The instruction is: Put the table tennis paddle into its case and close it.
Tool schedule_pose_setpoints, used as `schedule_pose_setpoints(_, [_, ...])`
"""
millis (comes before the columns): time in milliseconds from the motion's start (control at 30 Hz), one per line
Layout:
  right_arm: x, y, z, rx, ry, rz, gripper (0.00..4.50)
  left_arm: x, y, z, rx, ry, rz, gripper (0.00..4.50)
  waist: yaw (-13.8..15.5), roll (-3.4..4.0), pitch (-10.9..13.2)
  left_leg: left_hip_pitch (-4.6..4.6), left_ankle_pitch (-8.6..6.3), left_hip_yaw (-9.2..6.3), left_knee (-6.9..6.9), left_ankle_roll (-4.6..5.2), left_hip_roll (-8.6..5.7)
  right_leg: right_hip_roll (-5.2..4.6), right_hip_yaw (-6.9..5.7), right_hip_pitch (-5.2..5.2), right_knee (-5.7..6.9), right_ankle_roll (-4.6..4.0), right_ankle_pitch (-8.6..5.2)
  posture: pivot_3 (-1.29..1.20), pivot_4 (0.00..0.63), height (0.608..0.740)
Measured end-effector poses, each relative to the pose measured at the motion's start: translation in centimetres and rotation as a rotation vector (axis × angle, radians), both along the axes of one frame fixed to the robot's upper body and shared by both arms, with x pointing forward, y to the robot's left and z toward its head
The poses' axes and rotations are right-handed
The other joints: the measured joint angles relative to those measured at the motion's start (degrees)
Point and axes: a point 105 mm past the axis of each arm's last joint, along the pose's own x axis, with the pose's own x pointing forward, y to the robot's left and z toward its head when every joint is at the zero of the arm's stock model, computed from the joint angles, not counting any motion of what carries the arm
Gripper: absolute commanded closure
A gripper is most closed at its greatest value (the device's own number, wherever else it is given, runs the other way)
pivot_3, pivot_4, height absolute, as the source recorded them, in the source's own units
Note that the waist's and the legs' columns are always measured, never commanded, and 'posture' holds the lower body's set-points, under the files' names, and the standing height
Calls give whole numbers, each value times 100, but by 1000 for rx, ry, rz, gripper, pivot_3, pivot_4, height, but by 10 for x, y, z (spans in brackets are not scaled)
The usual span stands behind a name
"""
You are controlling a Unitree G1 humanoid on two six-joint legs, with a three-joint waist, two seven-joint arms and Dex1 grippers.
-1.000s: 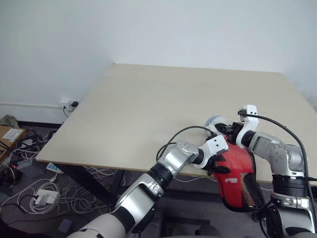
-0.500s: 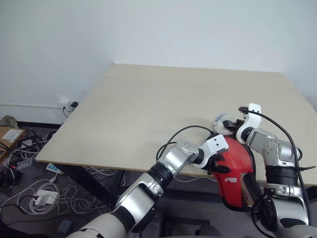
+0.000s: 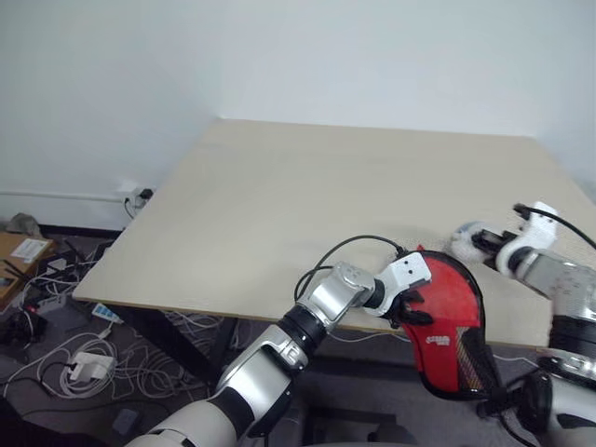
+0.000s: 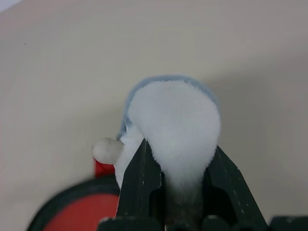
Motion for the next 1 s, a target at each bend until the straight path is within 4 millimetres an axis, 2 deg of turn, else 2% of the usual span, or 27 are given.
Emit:
schedule_pose_setpoints(100, [-19, -11, 0, -19, 46, 30, 4177, 1, 1, 0, 2, 3, 6, 2029, -17, 3, -2, 6, -17, -2, 0, 27, 3, 1, -1, 18, -8, 0, 0, 0, 0, 715])
schedule_pose_setpoints(333, [-45, -25, -6, -77, 123, 74, 4177, 0, 0, -1, 5, 7, 6, 2029, -16, 2, -1, 8, -21, -11, 2, 32, 3, 2, -3, 32, -23, 0, 0, 0, 0, 715])
schedule_pose_setpoints(500, [-74, -19, -16, -177, 203, 202, 4177, 0, 0, -1, 8, 9, 6, 2029, -15, 7, -5, 10, -23, -25, -1, 35, 9, 9, -4, 59, -86, 2, 0, 0, 0, 715])
schedule_pose_setpoints(700, [-108, -12, -24, -246, 269, 370, 4198, 0, 1, -1, 10, 12, 7, 2029, -12, -3, -1, 12, -28, -31, 0, 40, 9, 8, -7, 64, -95, 3, 0, 0, 0, 715])
schedule_pose_setpoints(867, [-135, -16, -18, -285, 301, 480, 4199, -1, 1, -2, 10, 15, 6, 2029, 3, 1, -4, 12, -34, -31, 0, 46, 8, 8, -8, 65, -102, 4, 0, 0, 0, 715])
schedule_pose_setpoints(1000, [-147, -18, -16, -302, 310, 543, 4199, -1, 1, -2, 10, 17, 7, 2029, 8, -5, -8, 14, -34, -32, 0, 46, 8, 7, -7, 65, -104, 5, -1, 0, 0, 715])
